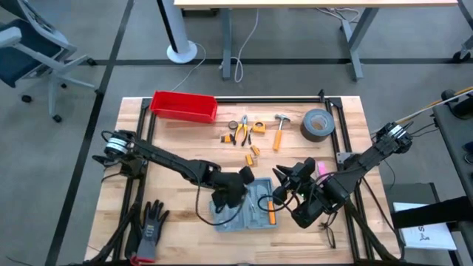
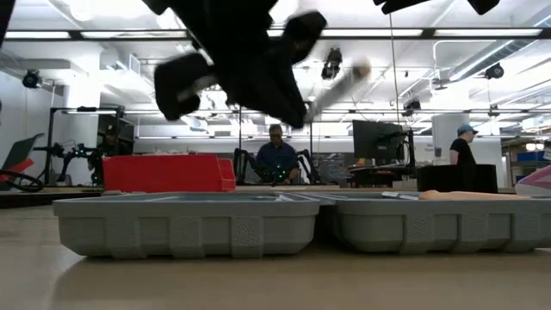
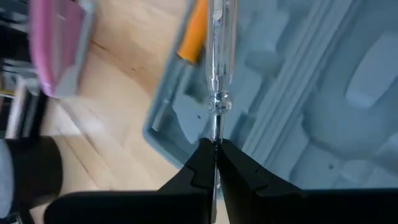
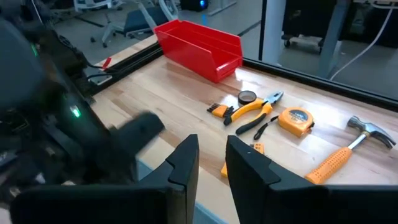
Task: Prefit tool cases
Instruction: Put the voltage tester screwdriver into the gray toolbox
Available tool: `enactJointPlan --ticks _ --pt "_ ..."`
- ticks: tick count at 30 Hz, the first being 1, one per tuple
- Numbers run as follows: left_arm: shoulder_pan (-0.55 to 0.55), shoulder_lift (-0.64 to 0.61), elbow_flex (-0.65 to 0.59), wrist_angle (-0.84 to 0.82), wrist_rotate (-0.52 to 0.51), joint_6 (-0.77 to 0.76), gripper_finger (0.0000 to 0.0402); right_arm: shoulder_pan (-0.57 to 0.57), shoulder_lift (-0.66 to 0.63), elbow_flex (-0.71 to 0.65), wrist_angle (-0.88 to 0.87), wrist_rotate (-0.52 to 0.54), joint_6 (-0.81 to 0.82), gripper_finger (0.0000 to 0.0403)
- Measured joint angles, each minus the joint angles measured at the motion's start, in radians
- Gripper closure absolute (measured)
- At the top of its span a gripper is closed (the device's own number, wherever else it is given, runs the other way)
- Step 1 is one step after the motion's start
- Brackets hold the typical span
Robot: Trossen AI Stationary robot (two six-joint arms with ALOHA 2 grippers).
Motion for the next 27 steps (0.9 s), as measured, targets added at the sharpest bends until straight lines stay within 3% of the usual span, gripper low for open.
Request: enactJointPlan --ticks 4,9,18,27 --pt "-0.015 0.072 0.094 -0.093 -0.079 0.031 0.0394 0.002 0.000 0.000 0.000 -0.001 -0.007 0.0338" --pt "-0.029 0.117 0.162 -0.158 -0.090 0.035 0.0397 0.008 -0.004 0.000 -0.002 0.003 -0.022 0.0347" --pt "-0.053 0.118 0.169 -0.179 -0.108 0.162 0.0400 0.023 -0.027 0.000 -0.002 0.054 -0.034 0.0348" --pt "-0.057 0.119 0.163 -0.180 -0.135 0.195 0.0399 0.024 -0.027 0.001 0.003 0.054 -0.034 0.0334"
